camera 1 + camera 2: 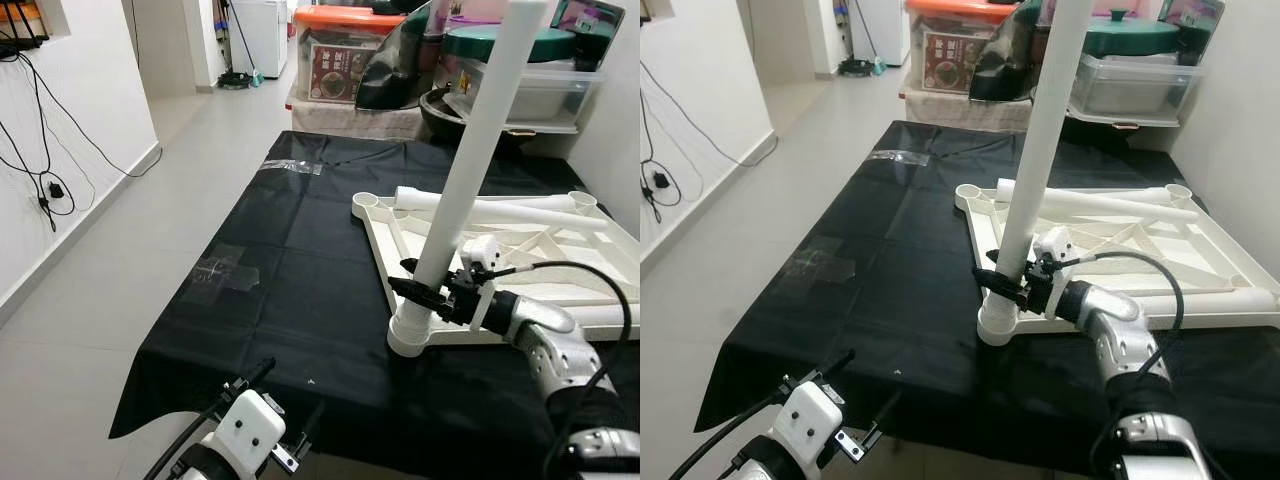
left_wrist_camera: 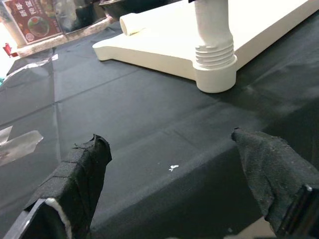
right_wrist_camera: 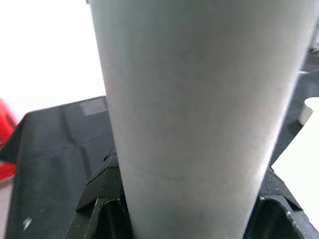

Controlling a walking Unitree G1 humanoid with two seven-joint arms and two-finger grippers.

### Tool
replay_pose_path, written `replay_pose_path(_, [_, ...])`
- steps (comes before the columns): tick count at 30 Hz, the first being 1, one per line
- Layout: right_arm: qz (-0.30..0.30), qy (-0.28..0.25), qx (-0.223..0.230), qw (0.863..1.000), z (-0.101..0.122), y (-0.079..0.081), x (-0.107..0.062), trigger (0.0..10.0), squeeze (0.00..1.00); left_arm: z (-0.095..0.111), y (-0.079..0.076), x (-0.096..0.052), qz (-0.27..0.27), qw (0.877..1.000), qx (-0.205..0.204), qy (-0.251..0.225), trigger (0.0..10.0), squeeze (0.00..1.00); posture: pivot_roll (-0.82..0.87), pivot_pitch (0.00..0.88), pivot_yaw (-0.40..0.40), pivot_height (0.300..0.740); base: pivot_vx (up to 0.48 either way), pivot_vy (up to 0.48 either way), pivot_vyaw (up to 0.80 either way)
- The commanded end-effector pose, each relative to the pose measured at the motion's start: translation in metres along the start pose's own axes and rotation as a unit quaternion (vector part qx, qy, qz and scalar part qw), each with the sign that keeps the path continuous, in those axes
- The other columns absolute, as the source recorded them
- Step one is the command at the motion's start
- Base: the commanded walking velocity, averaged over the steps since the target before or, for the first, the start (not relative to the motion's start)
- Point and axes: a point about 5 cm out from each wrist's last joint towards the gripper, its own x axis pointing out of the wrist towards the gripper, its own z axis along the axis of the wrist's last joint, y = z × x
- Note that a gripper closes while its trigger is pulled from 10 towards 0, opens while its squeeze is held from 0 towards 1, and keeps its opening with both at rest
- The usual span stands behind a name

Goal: Building children table

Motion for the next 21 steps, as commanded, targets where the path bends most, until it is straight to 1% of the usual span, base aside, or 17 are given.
replay_pose_path(1, [-0.007, 0.018, 0.041, 0.999, -0.019, 0.010, 0.001, 0.0, 0.00, -0.005, -0.002, -0.001, -0.008, 1.000, 0.003, 0.013, 10.0, 0.00, 0.11, 0.038, -0.051, 0.740, 0.000, 0.000, 0.00])
replay_pose_path(2, [-0.007, 0.018, 0.041, 0.999, -0.019, 0.010, 0.001, 0.0, 0.00, -0.005, -0.002, -0.001, -0.008, 1.000, 0.003, 0.013, 10.0, 0.00, 0.11, 0.038, -0.051, 0.740, 0.000, 0.000, 0.00])
replay_pose_path(3, [-0.038, 0.009, 0.044, 0.998, -0.020, 0.012, 0.002, 0.0, 0.00, -0.005, -0.002, -0.001, -0.008, 1.000, 0.003, 0.013, 10.0, 0.00, 0.11, 0.040, -0.051, 0.740, 0.000, 0.000, 0.00])
replay_pose_path(4, [-0.038, 0.009, 0.044, 0.998, -0.020, 0.012, 0.002, 0.0, 0.00, -0.005, -0.002, -0.001, -0.008, 1.000, 0.003, 0.013, 10.0, 0.00, 0.11, 0.040, -0.051, 0.740, 0.000, 0.000, 0.00])
replay_pose_path(5, [-0.059, 0.004, 0.045, 0.997, -0.021, 0.012, 0.001, 0.0, 0.00, -0.005, -0.001, 0.000, -0.008, 1.000, 0.003, 0.013, 10.0, 0.00, 0.11, 0.040, -0.051, 0.740, 0.000, 0.000, 0.00])
replay_pose_path(6, [-0.160, -0.012, 0.041, 0.986, -0.024, 0.023, 0.003, 0.0, 0.00, -0.005, -0.001, 0.000, -0.008, 1.000, 0.003, 0.012, 10.0, 0.00, 0.10, 0.044, -0.047, 0.740, 0.000, 0.000, 0.00])
replay_pose_path(7, [-0.160, -0.012, 0.041, 0.986, -0.024, 0.023, 0.003, 0.0, 0.00, -0.005, -0.001, 0.000, -0.008, 1.000, 0.003, 0.012, 10.0, 0.00, 0.10, 0.044, -0.047, 0.740, 0.000, 0.000, 0.00])
replay_pose_path(9, [-0.255, -0.022, 0.029, 0.966, -0.023, 0.034, 0.002, 0.0, 0.00, -0.005, 0.001, 0.000, -0.009, 1.000, 0.003, 0.012, 10.0, 0.00, 0.10, 0.045, -0.046, 0.740, 0.000, 0.000, 0.00])
replay_pose_path(10, [-0.286, -0.024, 0.024, 0.958, -0.023, 0.038, 0.002, 0.0, 0.00, -0.005, 0.001, 0.000, -0.009, 1.000, 0.002, 0.012, 10.0, 0.00, 0.10, 0.045, -0.046, 0.740, 0.000, 0.000, 0.00])
replay_pose_path(11, [-0.350, -0.035, 0.033, 0.935, -0.021, 0.043, 0.000, 0.0, 0.00, -0.005, 0.001, 0.000, -0.009, 1.000, 0.002, 0.012, 10.0, 0.00, 0.10, 0.045, -0.045, 0.740, 0.000, 0.000, 0.00])
replay_pose_path(14, [-0.350, -0.035, 0.033, 0.935, -0.021, 0.043, 0.000, 0.0, 0.00, -0.005, 0.001, 0.000, -0.009, 1.000, 0.002, 0.012, 10.0, 0.00, 0.10, 0.045, -0.045, 0.740, 0.000, 0.000, 0.00])
replay_pose_path(15, [-0.406, -0.045, 0.027, 0.912, -0.016, 0.050, -0.001, 0.0, 0.00, -0.005, 0.002, 0.001, -0.009, 1.000, 0.003, 0.012, 10.0, 0.00, 0.10, 0.045, -0.046, 0.740, 0.000, 0.000, 0.00])
replay_pose_path(16, [-0.469, -0.052, 0.040, 0.881, -0.011, 0.059, -0.001, 0.0, 0.00, -0.005, 0.002, 0.001, -0.009, 1.000, 0.004, 0.012, 10.0, 0.00, 0.10, 0.045, -0.046, 0.740, 0.000, 0.000, 0.00])
replay_pose_path(17, [-0.469, -0.052, 0.040, 0.881, -0.011, 0.059, -0.001, 0.0, 0.00, -0.005, 0.002, 0.001, -0.009, 1.000, 0.004, 0.012, 10.0, 0.00, 0.10, 0.045, -0.046, 0.740, 0.000, 0.000, 0.00])
replay_pose_path(18, [-0.520, -0.052, 0.069, 0.850, -0.009, 0.072, 0.002, 0.0, 0.00, -0.006, 0.002, 0.001, -0.009, 1.000, 0.004, 0.012, 10.0, 0.00, 0.10, 0.042, -0.043, 0.740, 0.000, 0.000, 0.00])
replay_pose_path(20, [-0.520, -0.052, 0.069, 0.850, -0.009, 0.072, 0.002, 0.0, 0.00, -0.006, 0.002, 0.001, -0.009, 1.000, 0.004, 0.012, 10.0, 0.00, 0.10, 0.042, -0.043, 0.740, 0.000, 0.000, 0.00])
replay_pose_path(21, [-0.547, -0.051, 0.093, 0.830, -0.007, 0.084, 0.009, 0.0, 0.00, -0.006, 0.003, 0.002, -0.009, 1.000, 0.005, 0.012, 10.0, 0.00, 0.10, 0.042, -0.041, 0.740, 0.000, 0.000, 0.00])
